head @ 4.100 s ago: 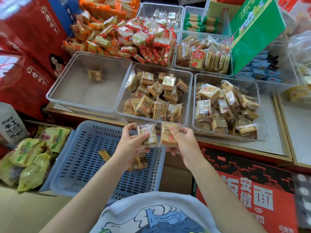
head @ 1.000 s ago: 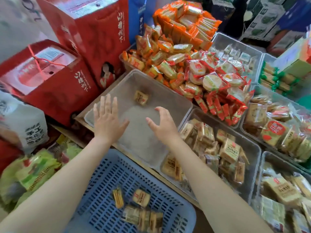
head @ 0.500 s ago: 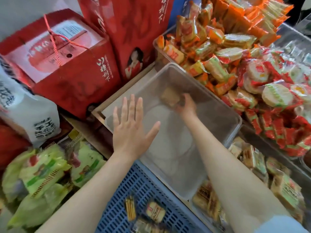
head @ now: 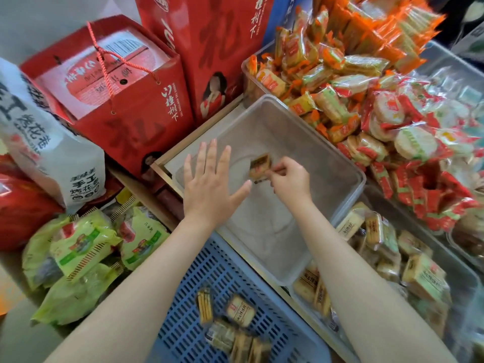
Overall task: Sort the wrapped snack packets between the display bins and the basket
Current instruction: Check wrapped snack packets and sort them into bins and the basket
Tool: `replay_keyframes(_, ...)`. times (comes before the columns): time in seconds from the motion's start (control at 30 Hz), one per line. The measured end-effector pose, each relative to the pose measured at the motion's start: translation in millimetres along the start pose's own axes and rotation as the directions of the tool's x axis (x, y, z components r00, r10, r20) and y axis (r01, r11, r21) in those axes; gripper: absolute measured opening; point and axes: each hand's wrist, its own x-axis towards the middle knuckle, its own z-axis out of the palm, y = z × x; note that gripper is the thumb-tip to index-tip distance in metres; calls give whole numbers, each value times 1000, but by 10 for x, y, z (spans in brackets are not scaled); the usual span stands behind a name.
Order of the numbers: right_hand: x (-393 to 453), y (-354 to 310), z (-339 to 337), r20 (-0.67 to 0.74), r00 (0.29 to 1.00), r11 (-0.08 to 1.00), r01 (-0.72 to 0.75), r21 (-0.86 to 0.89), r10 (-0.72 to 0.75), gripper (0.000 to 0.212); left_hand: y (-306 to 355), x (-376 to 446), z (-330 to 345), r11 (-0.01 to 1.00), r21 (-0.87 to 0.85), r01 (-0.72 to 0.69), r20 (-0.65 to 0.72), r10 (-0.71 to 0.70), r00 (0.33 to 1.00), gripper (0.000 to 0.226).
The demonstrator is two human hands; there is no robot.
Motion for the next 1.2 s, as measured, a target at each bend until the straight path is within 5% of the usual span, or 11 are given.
replay_keyframes(0.13, -618, -68, -316, 104, 994, 997, 28, 74, -36, 12, 46, -190, -167, 933, -322, -162, 130, 213, 968, 98)
replay_keyframes(0.2, -925, -99, -497, 150, 988, 981, -4, 195, -26, 10, 152, -417, -293, 824, -537, -179, 117, 283, 952, 79)
replay_keyframes(0.33, -1600, -147, -772, 214, 977, 899, -107, 425, 15, 17, 374, -944, -588, 550, -833, -51, 62, 185, 981, 30)
replay_keyframes(0.47, -2351, -77, -987, 204, 979, 852, -100, 515, -9, 31, 584, -1533, -834, 435, -900, 35, 139, 209, 968, 17)
replay_keyframes(0.57, -2796, 24, -1090, 150, 986, 870, -10, 493, -73, 29, 668, -1915, -886, 349, -932, 98, 201, 274, 940, 29)
replay_keyframes(0.67, -3075, 185, -1128, 70, 996, 877, 18, 481, -59, 18, 747, -2228, -846, 351, -921, 168, 287, 322, 902, 27)
replay_keyframes(0.93, -3686, 566, -1184, 16, 999, 885, 32, 465, -44, 14, 982, -2825, -775, 263, -896, 358, 408, 169, 897, 14)
replay_keyframes(1.03, -3865, 740, -1252, -14, 999, 846, -28, 533, 42, 19, 1117, -2989, -746, 337, -857, 391, 465, 176, 868, 16)
replay_keyframes(1.2, -4091, 1031, -1389, -86, 982, 811, -87, 579, 166, 17, 1290, -3176, -716, 479, -788, 386, 582, 378, 720, 38)
